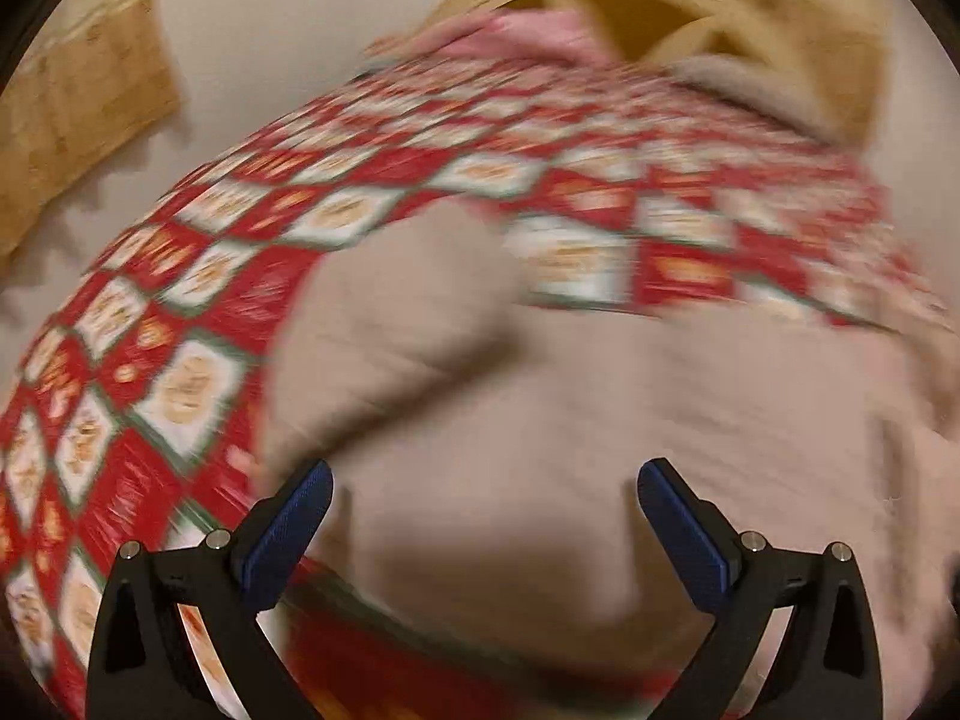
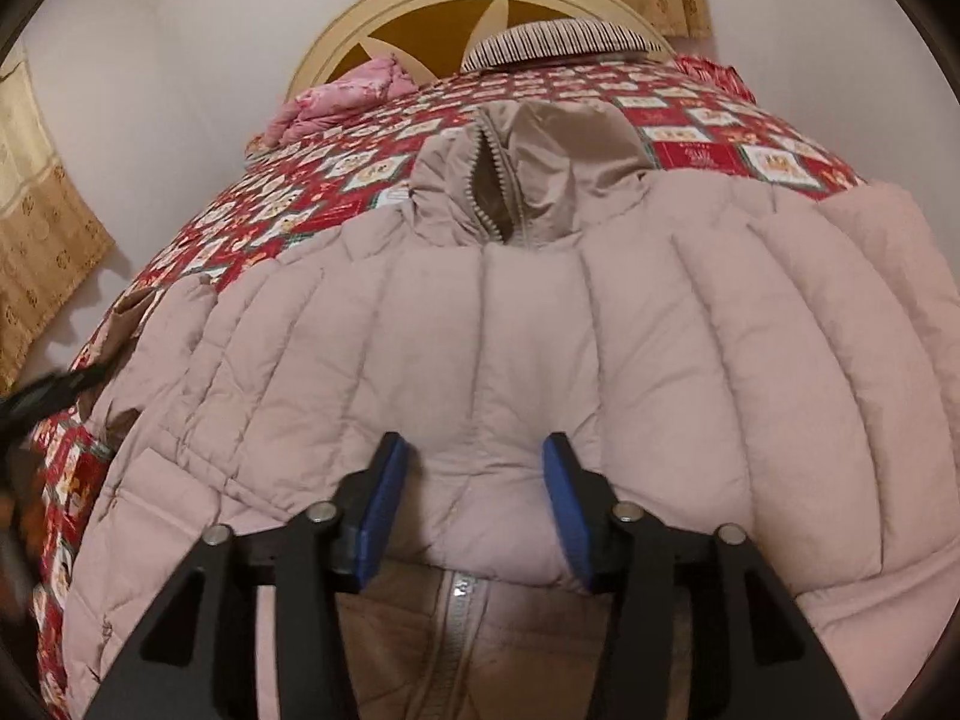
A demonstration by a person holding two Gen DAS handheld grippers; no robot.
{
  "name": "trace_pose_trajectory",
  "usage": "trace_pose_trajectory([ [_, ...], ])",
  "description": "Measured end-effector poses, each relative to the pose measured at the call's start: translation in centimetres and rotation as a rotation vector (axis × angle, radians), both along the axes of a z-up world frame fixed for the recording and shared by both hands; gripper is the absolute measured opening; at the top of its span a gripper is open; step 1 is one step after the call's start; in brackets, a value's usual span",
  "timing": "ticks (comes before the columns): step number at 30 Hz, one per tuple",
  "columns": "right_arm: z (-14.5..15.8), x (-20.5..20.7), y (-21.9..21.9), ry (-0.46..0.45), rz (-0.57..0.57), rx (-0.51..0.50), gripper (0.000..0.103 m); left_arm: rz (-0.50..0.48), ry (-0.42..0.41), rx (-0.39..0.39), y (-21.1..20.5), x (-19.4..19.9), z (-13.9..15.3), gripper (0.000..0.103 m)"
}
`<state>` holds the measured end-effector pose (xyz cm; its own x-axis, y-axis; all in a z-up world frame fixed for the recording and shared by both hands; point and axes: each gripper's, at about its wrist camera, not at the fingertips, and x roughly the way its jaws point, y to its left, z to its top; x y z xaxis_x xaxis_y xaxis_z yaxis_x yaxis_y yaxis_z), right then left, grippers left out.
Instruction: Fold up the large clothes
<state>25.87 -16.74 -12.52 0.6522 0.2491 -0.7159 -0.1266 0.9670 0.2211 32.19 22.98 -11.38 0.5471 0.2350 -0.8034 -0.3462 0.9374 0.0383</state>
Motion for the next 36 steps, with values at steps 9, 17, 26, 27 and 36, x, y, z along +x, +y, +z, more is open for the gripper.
trace_pose_trajectory([
  [9,-0.2,-0.2,-0.5,-0.002,0.011,0.025,0.061,0.465,-0.04,-0.06,16.4,-4.9,-1.1,0.102],
  [17,-0.3,0.0,-0.1,-0.003,0.011,0.011,0.063,0.374,-0.171,-0.299,19.8,-6.8,-1.0,0.102],
  [26,6.6,-2.3,-3.6,-0.146,-0.011,0.054,0.032,0.194,-0.261,-0.16,11.5,-7.1,4.7,0.102],
  [27,7.3,-2.3,-4.5,-0.154,-0.023,0.034,0.032,0.125,-0.261,-0.138,9.3,-6.7,5.3,0.102],
  [36,7.8,3.4,-21.5,-0.034,-0.37,0.008,0.016,-0.385,-0.181,-0.179,-12.6,-2.6,5.2,0.102],
])
